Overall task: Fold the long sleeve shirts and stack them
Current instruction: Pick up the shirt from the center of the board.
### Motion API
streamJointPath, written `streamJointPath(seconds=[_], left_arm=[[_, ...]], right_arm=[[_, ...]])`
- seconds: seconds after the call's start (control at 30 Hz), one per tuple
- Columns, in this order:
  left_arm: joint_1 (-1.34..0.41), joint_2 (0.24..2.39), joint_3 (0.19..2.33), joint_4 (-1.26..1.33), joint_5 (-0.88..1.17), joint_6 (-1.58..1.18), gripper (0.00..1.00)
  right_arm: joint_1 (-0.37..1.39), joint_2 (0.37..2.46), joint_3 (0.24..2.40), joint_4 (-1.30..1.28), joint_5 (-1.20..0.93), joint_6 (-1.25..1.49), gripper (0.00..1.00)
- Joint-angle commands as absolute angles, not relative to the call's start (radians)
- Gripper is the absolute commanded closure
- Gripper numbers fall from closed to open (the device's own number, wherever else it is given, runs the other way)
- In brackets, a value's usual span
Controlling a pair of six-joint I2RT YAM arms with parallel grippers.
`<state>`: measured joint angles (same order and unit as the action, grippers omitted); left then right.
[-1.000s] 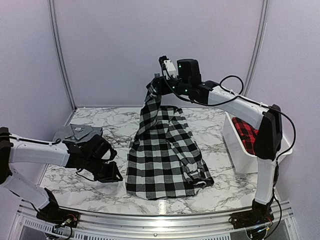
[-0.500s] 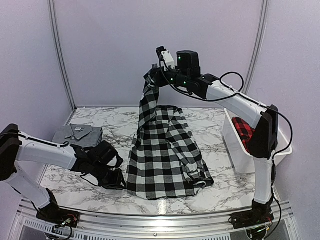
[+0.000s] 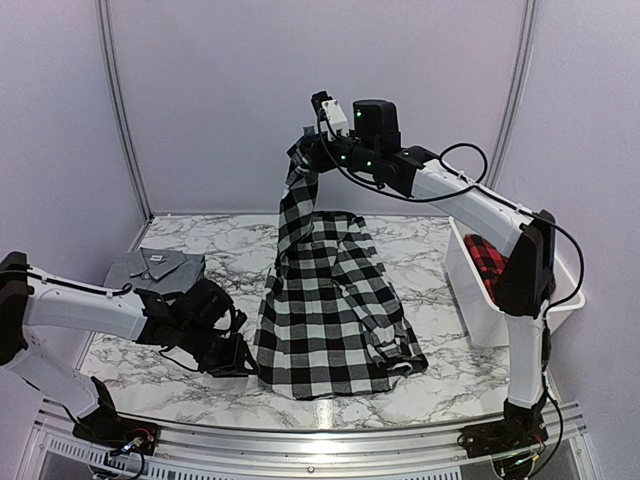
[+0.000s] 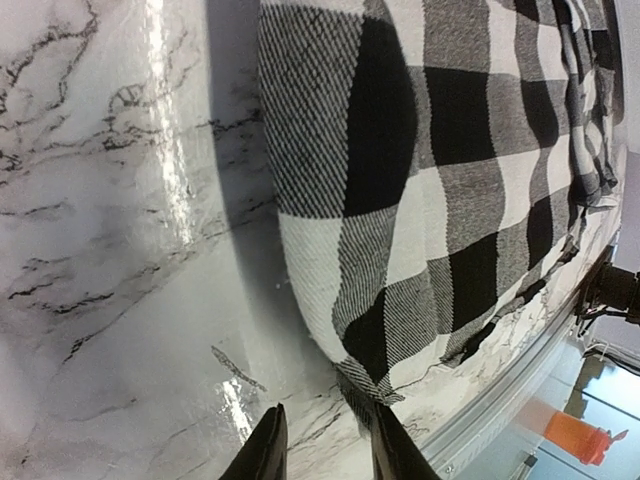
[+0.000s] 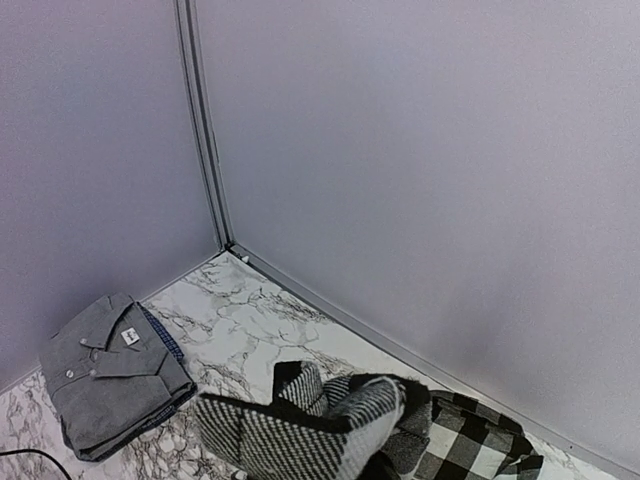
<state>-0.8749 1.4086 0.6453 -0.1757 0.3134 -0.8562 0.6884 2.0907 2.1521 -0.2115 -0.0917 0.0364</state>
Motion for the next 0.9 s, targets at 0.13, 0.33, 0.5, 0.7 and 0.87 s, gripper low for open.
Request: streamJointPath(seconds=[0.13,0.33,0.5,0.7,0.87], left_arm=[[-0.894,1.51,0.702,-0.124,0.34,-0.848,0.69],[-0.896,1.546,0.702,-0.097,0.359,-0.849,0.8],[-0.897,1.543,0.689,-0.099,0.334,-0.853,0.98],[-0.88,1.495,0.674,-0.183,0.247,-0.858,1.0],[-0.82,1.434,0.661,-0.275,0.224,-0.809,1.0]], right_arm=[[0.68,2.097,2.21,-0.218,-0.065,0.013,1.0],[0.678,2.098,2.207,-0.222,-0.058,0.009,1.0],[0.679,2.097,2.207,-0.224,-0.051,0.008,1.0],[0.677,2.097,2.207,-0.225,-0.041,0.002,1.0],[0.674,2.098,2.217,-0.223,-0.023,0.002,1.0]])
